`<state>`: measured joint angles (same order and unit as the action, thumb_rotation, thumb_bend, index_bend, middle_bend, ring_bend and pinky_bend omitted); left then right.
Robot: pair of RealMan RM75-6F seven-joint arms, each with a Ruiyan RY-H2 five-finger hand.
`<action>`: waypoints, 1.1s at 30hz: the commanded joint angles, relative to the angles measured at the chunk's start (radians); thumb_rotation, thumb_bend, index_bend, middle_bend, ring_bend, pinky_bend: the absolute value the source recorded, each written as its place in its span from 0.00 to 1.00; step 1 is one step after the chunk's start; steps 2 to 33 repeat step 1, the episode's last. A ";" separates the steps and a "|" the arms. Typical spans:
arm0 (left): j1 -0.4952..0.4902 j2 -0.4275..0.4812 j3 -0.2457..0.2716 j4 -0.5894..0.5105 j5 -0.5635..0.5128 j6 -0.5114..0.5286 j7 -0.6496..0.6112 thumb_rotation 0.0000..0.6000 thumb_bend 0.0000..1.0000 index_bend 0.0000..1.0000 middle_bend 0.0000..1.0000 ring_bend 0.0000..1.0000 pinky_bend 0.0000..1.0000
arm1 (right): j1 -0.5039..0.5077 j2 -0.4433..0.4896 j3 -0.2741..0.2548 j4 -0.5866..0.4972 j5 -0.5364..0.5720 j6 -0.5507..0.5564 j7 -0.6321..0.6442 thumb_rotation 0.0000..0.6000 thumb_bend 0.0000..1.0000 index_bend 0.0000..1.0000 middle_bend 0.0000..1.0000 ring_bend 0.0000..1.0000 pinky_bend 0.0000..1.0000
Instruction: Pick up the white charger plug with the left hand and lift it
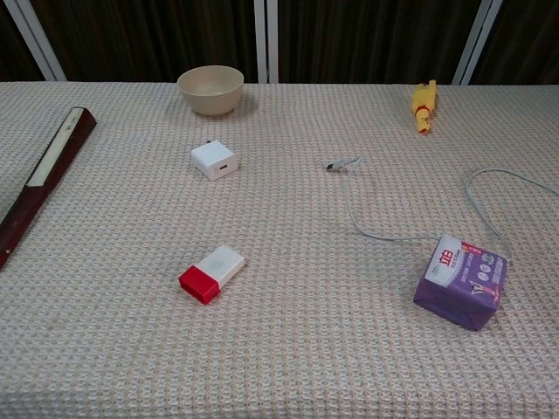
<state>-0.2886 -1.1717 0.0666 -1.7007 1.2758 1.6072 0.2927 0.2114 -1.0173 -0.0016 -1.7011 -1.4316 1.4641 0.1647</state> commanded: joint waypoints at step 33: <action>0.089 0.011 0.057 -0.013 0.093 0.094 -0.025 1.00 0.13 0.30 0.24 0.17 0.24 | -0.055 -0.009 -0.038 0.034 -0.051 0.049 0.049 1.00 0.33 0.03 0.12 0.02 0.15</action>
